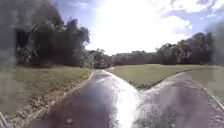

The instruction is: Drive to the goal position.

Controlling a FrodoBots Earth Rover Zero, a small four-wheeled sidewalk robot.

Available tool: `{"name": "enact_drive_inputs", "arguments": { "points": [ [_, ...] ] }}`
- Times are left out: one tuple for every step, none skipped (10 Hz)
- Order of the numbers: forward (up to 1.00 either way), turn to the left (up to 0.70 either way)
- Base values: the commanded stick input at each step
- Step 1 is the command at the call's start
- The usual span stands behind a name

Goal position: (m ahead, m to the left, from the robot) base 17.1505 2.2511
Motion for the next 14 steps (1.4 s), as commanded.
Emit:
{"name": "enact_drive_inputs", "arguments": {
  "points": [
    [0.7, 0.0],
    [0.7, 0.0],
    [0.7, 0.0],
    [0.7, 0.0],
    [0.7, 0.0],
    [0.7, 0.0],
    [0.7, 0.0],
    [0.7, 0.0],
    [0.7, 0.0],
    [0.7, 0.33],
    [0.7, 0.1],
    [0.7, 0.0],
    [0.7, 0.0],
    [0.7, 0.0]
  ]
}}
